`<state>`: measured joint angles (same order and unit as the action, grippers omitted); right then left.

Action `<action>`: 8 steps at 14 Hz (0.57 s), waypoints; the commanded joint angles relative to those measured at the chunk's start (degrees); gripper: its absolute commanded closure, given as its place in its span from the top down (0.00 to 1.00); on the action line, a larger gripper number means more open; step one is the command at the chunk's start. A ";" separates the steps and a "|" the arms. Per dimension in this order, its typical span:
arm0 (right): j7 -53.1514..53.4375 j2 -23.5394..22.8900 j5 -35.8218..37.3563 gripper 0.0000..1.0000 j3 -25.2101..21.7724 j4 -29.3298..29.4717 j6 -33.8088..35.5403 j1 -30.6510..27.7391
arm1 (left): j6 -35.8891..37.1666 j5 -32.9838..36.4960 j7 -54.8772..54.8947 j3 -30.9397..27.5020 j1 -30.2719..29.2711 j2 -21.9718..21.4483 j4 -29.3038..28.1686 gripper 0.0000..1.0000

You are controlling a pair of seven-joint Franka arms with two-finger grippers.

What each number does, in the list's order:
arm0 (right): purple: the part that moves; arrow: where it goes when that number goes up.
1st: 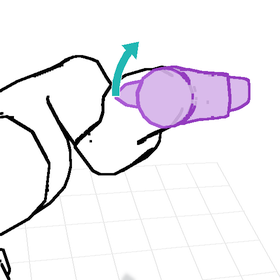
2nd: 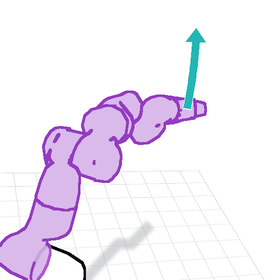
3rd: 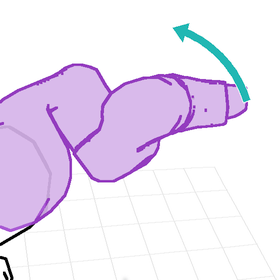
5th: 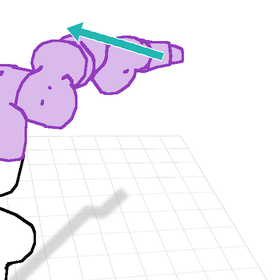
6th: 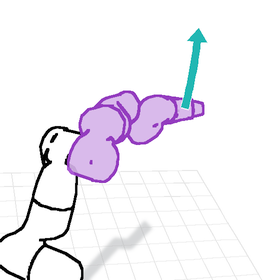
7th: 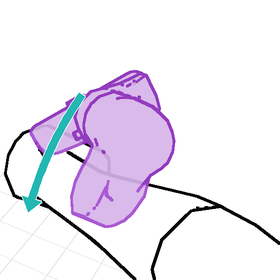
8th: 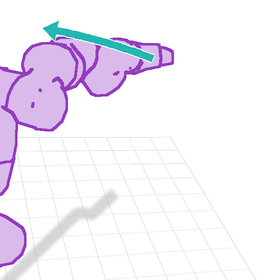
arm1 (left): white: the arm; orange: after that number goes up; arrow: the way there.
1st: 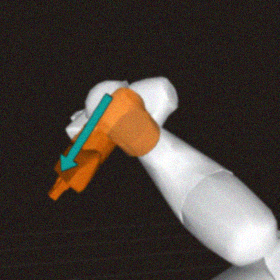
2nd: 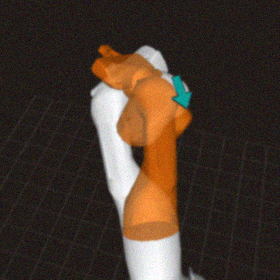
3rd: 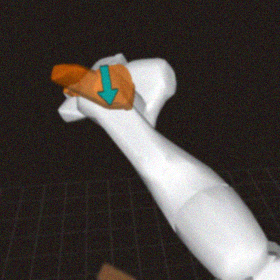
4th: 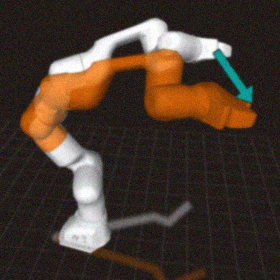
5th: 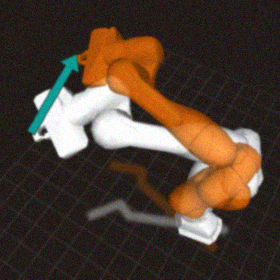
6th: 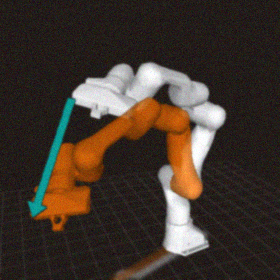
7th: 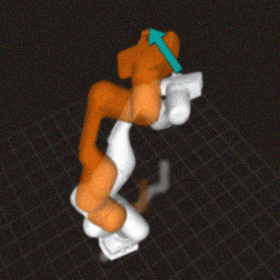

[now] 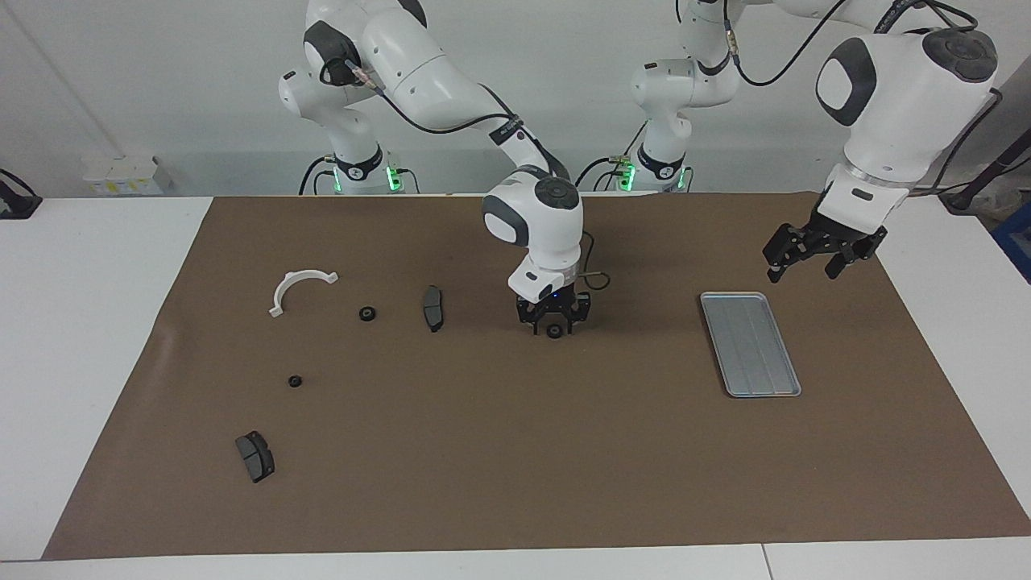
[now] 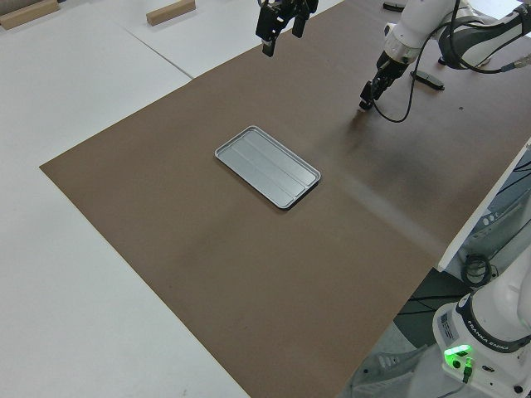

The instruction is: Place bearing gear from tray to pile

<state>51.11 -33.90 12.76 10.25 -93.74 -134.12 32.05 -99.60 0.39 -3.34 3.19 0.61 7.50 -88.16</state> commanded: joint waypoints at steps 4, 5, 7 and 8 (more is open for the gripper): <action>1.10 0.23 1.74 0.26 0.03 0.13 -0.10 0.29 | 1.69 0.74 -0.18 -0.46 0.01 -1.70 -1.49 1.00; 1.18 0.23 1.74 0.10 0.03 0.57 0.60 0.47 | 0.82 0.75 0.17 -0.46 0.01 -1.79 -1.40 1.00; 1.10 0.76 1.92 0.00 -0.14 0.75 0.88 -0.58 | 1.24 0.66 -0.27 -0.46 0.01 -2.14 -1.23 1.00; 0.49 1.80 2.01 0.00 -0.32 0.57 0.96 -1.98 | 1.42 0.66 -0.27 -0.46 0.01 -2.40 -1.23 1.00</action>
<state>51.11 -33.66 12.82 9.94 -93.21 -134.01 32.00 -98.54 0.53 -3.36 2.93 0.57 7.05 -88.15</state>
